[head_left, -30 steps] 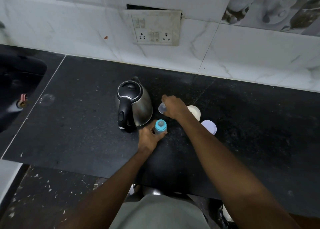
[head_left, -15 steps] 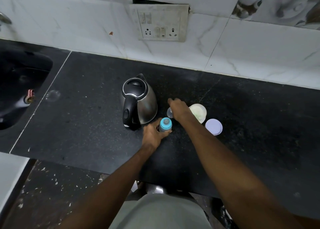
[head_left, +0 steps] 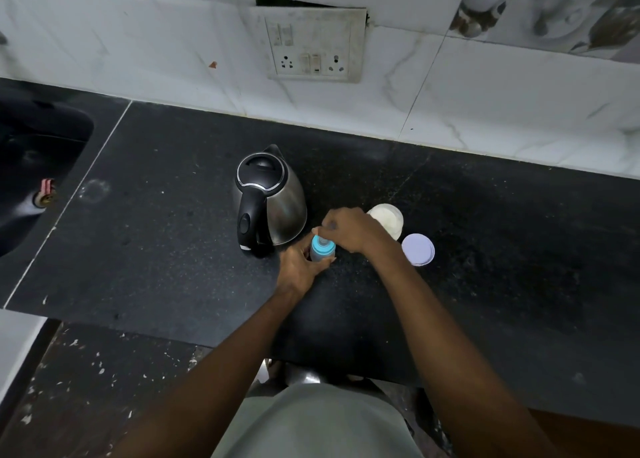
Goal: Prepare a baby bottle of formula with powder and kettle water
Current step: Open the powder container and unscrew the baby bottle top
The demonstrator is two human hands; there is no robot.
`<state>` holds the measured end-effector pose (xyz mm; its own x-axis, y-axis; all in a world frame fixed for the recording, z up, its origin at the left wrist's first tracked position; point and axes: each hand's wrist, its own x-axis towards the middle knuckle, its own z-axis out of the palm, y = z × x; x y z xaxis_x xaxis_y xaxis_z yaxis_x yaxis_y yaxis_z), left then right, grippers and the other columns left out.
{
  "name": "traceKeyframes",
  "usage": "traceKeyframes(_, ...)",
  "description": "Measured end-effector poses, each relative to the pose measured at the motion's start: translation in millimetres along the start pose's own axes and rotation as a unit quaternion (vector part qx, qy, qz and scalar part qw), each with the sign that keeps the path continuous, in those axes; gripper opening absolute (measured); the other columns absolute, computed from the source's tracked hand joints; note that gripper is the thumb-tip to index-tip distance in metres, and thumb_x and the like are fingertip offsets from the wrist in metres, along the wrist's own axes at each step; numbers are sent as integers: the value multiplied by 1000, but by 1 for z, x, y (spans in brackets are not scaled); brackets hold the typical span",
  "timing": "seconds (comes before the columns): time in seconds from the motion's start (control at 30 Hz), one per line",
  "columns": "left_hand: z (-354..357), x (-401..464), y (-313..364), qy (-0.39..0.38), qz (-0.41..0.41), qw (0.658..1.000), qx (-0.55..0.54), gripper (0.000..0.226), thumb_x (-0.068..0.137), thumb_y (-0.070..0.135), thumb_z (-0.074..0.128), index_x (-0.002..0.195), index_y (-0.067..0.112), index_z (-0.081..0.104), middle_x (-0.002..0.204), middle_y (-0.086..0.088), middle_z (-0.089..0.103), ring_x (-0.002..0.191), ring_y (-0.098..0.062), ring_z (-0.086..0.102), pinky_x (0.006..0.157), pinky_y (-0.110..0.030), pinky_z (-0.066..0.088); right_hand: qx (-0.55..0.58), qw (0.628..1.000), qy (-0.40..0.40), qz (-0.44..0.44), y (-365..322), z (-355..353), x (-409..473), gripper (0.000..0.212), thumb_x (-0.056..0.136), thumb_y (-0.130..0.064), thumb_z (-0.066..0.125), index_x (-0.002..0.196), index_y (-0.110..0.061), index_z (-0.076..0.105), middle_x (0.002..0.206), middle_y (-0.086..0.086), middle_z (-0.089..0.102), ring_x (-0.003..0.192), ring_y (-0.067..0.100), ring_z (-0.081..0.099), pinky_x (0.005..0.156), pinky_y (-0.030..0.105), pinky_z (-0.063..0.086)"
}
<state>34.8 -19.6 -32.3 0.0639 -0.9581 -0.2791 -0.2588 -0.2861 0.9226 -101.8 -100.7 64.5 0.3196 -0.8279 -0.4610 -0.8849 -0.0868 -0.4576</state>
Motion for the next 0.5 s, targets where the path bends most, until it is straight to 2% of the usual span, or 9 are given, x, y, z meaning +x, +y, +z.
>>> traceKeyframes(0.17,-5,0,0,17,0,1000,18,43,79,13,91,120,11,76,107,4,80,101,-6,75,88,-22,58,53,997,47,-27,1,17,-16,60,85,-69,68,123,-22,71,117,4,69,101,21,68,86,39,57)
traceKeyframes(0.23,-7,0,3,6,10,1000,22,39,79,10,89,115,16,77,101,3,80,94,-7,75,83,-29,61,33,998,43,-39,1,22,-19,55,80,-57,79,122,-22,69,118,5,65,100,24,68,86,41,58)
traceKeyframes(0.3,-9,-1,9,1,26,999,34,36,78,10,87,111,20,76,94,3,79,85,-6,71,77,-34,61,41,996,61,-50,4,26,-20,48,80,-35,85,121,-18,68,118,6,64,103,25,67,89,43,57)
traceKeyframes(0.37,-12,-7,16,12,59,996,62,37,77,13,87,110,23,76,89,13,74,80,-2,66,72,-27,54,89,990,94,-56,7,25,-25,41,79,-23,83,117,-15,71,112,3,68,102,22,67,88,40,56)
traceKeyframes(0.43,-15,-15,20,24,99,991,87,46,78,16,88,122,25,73,92,25,67,88,-6,63,74,-20,49,158,980,119,-38,11,21,-32,37,79,-24,83,112,-15,73,105,0,72,97,17,69,84,34,57)
traceKeyframes(0.5,-13,-22,21,41,112,989,89,58,79,23,88,133,23,67,102,20,63,98,-9,62,80,-16,48,233,964,129,-8,13,19,-40,32,80,-23,83,110,-15,73,97,0,75,88,15,74,76,30,61)
